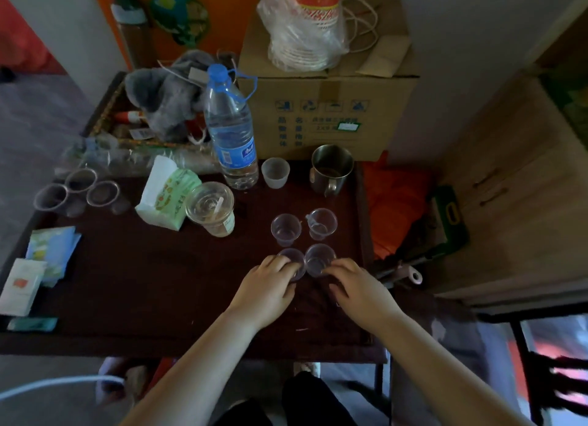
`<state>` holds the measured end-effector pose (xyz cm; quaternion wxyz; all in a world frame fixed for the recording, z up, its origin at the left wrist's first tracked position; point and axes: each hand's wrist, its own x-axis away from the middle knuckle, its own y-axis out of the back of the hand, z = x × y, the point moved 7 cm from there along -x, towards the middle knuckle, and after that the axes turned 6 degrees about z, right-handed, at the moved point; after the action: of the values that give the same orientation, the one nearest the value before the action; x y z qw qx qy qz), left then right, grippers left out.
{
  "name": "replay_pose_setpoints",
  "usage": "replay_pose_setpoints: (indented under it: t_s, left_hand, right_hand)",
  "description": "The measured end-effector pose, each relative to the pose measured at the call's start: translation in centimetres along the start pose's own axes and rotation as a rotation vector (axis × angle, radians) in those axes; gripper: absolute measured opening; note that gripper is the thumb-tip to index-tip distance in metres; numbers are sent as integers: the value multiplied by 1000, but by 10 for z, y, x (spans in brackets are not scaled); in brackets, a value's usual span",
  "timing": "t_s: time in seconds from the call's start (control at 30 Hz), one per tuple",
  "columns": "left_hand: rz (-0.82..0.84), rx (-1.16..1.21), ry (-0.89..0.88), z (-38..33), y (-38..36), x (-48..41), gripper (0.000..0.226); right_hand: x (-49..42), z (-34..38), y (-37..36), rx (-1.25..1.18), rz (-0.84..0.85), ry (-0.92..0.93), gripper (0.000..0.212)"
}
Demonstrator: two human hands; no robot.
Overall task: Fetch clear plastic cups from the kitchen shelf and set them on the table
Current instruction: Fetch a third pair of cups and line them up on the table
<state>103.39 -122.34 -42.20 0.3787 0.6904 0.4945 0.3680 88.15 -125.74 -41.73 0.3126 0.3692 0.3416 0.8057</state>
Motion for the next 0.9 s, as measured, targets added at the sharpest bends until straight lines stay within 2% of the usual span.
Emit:
replay_pose_setpoints:
  t_s: [0.3,0.5,0.63,0.9]
  left_hand:
    - [-54,8,-288,-29,68,47,53]
    - [-78,41,-487,-76,114,93,55]
    - [-79,86,-616,-135,138,115,54]
    - [-67,92,-1016,-294,155,195,55]
  right_hand:
    - [90,66,26,52,-440,-190,36]
    - [182,125,45,133,-698,-301,39]
    - [254,149,59,176,-826,-399,41]
    - [430,168,59,238,-1041,-656,48]
